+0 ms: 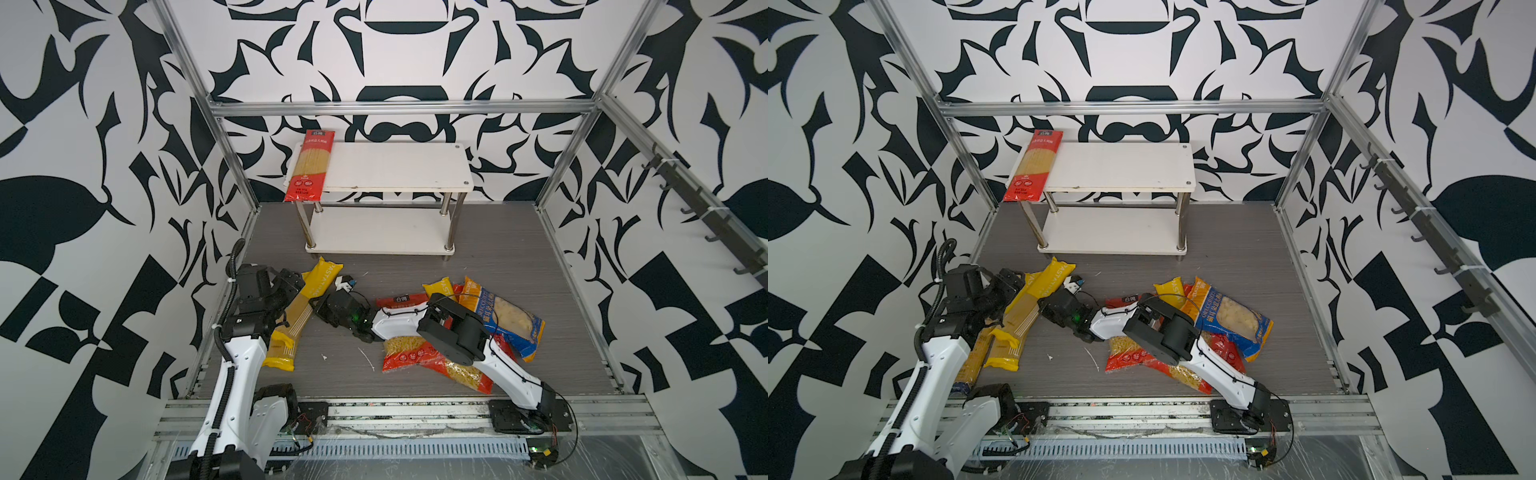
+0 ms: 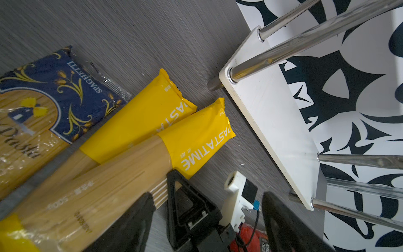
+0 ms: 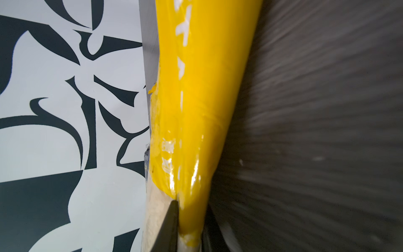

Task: Arrange pasta packages on shelves
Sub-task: Move the pasta bag to the middle-left of the table, then move the pasta bag to the bottom-center of the table.

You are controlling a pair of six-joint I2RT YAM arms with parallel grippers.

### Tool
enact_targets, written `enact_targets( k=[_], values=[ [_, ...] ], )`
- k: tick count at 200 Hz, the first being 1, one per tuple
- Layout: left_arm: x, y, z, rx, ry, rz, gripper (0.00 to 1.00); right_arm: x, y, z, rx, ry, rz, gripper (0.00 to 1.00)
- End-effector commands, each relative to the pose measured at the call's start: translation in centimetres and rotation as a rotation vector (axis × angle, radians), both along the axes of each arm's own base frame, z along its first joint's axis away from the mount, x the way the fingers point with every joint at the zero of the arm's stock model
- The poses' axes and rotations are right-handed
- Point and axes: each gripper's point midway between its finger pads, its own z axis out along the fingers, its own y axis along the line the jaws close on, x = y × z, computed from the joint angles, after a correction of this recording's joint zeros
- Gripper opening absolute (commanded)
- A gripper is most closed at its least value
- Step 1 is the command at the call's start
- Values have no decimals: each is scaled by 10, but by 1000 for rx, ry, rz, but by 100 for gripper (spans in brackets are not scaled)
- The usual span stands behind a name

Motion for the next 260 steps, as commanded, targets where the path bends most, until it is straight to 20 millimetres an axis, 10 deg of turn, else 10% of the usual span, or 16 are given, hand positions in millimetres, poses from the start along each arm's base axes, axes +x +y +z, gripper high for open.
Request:
enact_targets(
  k=[1,89,124,172,260],
  values=[
    [-1,-2,12,5,-15,-19,82,-4,-4,44,45,-81,48,7],
    [3,-28,10,17,-1,-102,82,-28,-57,35,-106,-79,231,5],
    [3,-48,8,28,13,-168,82,-38,-70,41,-213,-129,341,30],
    [-3,-72,5,49,24,-239,82,-41,-119,59,-296,-168,387,36],
    [-47,-162,-22,111,2,-509,82,-75,-317,76,-783,-165,406,43]
  ],
)
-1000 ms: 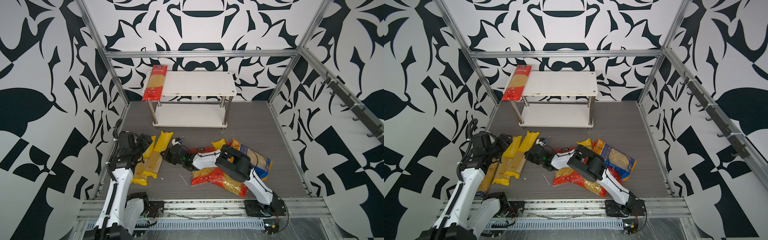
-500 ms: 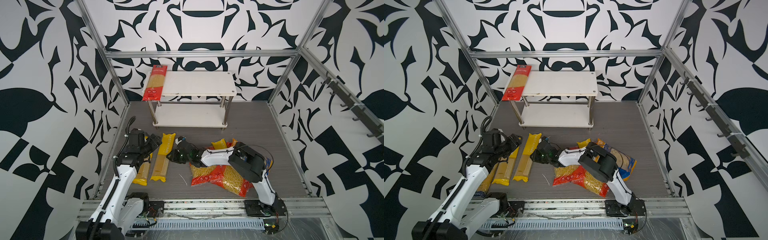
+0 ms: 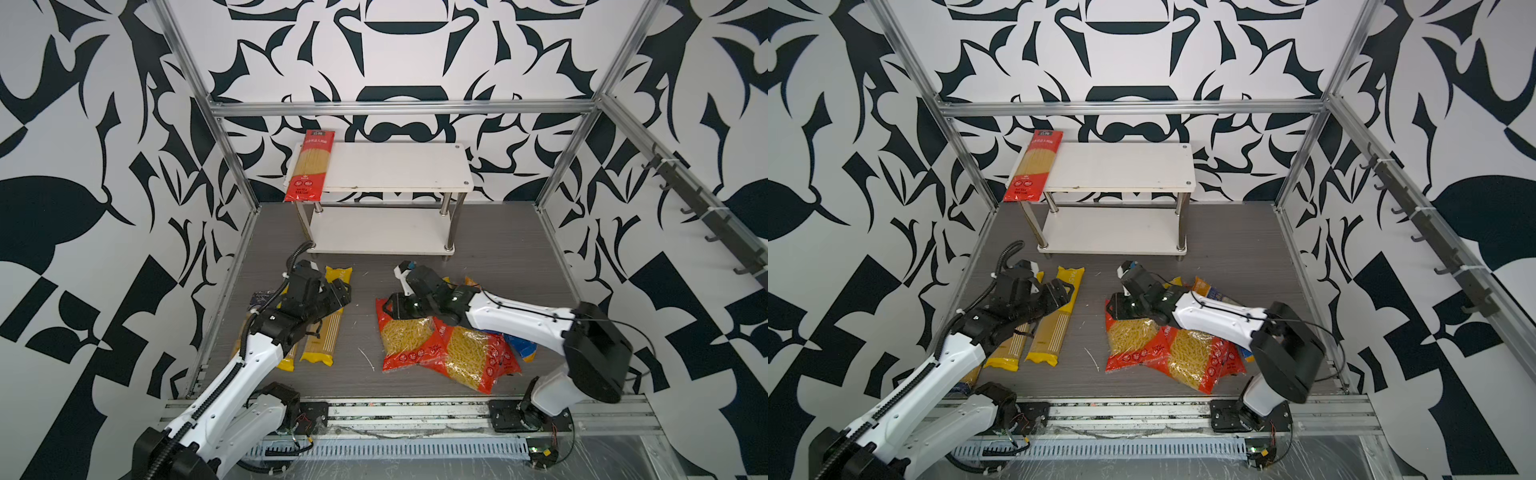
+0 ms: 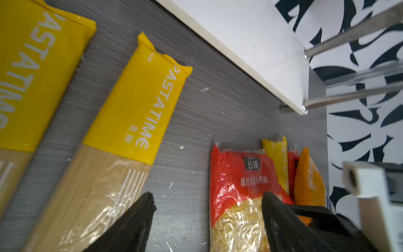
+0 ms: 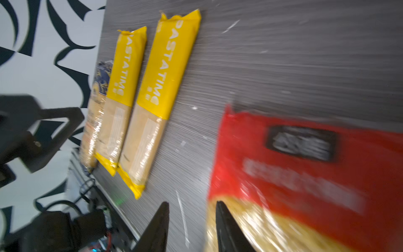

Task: Arrange pasta packages on shelves
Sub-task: Move the pasta bag to the bottom-center of the table.

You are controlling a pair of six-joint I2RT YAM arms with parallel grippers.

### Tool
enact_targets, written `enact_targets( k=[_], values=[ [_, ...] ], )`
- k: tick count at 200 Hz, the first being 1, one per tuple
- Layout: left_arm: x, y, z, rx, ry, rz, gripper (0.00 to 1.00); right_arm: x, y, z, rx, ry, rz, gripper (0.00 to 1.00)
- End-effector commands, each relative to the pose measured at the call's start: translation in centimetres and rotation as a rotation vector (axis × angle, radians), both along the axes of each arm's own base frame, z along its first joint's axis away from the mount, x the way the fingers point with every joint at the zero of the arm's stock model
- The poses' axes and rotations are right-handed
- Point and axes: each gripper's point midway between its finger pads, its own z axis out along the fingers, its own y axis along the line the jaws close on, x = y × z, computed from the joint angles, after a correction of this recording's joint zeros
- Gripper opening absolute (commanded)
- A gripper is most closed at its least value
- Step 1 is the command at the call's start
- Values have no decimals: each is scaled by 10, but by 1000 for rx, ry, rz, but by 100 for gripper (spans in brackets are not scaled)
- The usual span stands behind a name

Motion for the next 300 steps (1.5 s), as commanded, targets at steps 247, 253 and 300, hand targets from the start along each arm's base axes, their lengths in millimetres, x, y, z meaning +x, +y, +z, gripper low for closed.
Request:
enact_targets(
  k=[247,253,300],
  values=[
    [-34,-207,1,-47,-205,-513,83,-83,-161,-63,-92,324,-389,69],
    [-34,-206,2,-45,-206,-510,83,-81,-153,-60,-94,311,-373,69],
    [-33,-203,1,-44,-203,-490,84,-62,-80,-70,-75,295,-256,71]
  ],
)
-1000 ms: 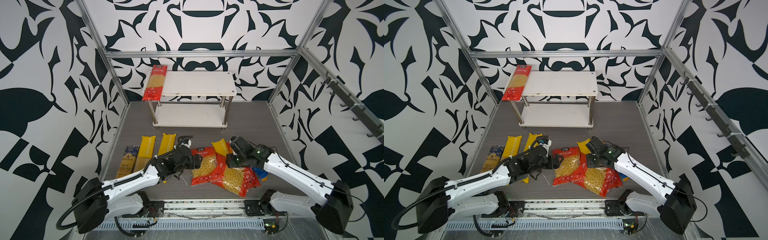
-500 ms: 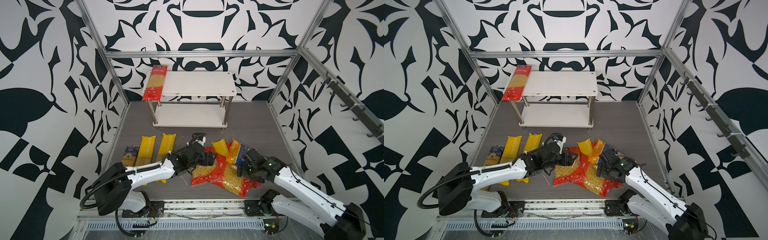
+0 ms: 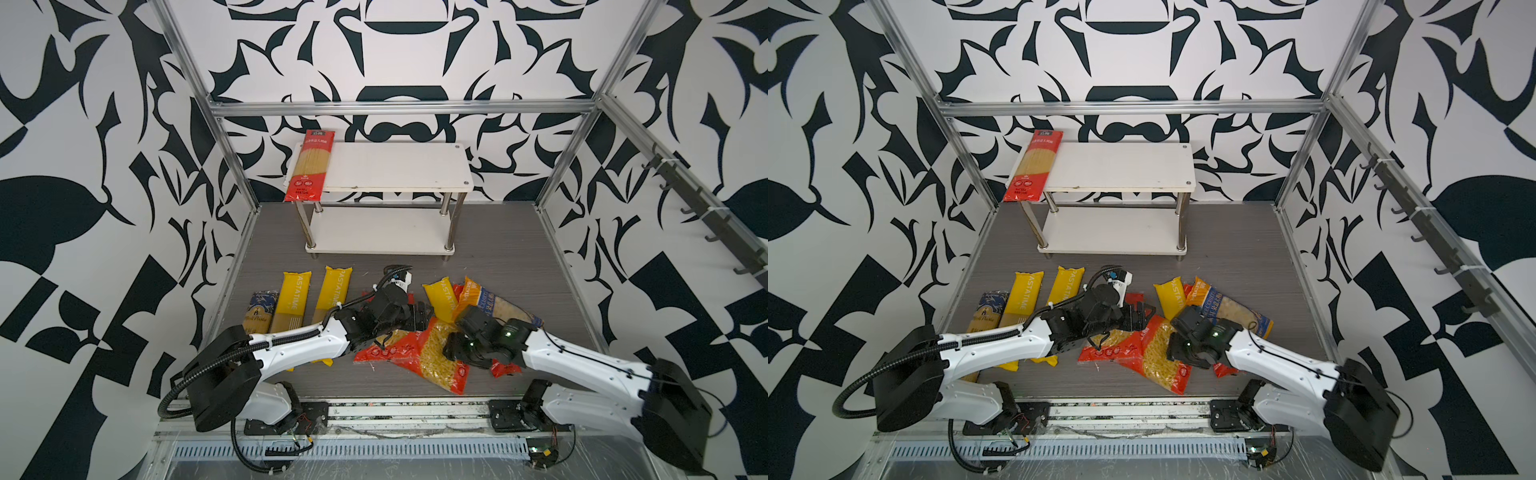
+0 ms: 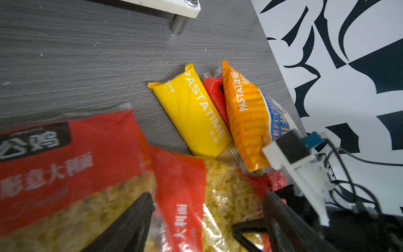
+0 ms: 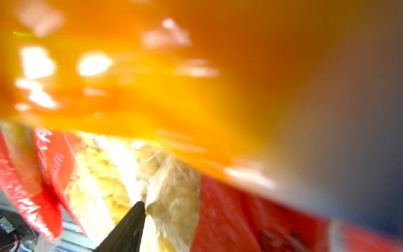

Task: Arrange pasta packages on shelves
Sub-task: Move the pasta bag to the bottom-center of the table.

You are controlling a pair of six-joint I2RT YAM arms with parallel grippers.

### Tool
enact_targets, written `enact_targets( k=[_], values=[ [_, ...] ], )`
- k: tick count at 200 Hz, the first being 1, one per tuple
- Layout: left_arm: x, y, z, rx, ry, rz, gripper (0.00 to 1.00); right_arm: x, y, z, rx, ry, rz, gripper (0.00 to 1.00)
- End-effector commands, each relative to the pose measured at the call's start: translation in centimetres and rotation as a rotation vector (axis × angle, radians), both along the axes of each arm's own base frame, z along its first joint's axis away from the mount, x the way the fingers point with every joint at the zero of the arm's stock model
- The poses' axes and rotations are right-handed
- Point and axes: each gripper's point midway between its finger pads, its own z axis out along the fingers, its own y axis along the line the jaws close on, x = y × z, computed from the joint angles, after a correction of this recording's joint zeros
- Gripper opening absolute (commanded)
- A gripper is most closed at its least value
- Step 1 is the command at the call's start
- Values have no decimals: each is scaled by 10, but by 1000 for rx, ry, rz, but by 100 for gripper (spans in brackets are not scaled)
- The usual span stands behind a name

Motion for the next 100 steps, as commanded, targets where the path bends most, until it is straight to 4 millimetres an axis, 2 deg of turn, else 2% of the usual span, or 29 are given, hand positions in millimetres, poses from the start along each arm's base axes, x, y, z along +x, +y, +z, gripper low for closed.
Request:
enact_targets(
  k=[1,10,26,56,72,100],
  values=[
    [3,1,11,-21,-23,20,84,32,61,22,177,-90,40,71],
    [2,2,11,-18,-19,18,84,38,54,26,133,-124,42,72],
    [1,4,13,-27,-20,22,84,46,27,31,29,-167,53,77],
    [1,3,12,-13,-29,12,84,68,-26,35,-7,-163,10,82],
    [2,-3,14,-16,-29,-3,84,88,-57,40,-44,-186,-36,83],
    [1,-11,13,-32,-12,-19,83,127,-99,47,-134,-227,-94,84]
  ],
)
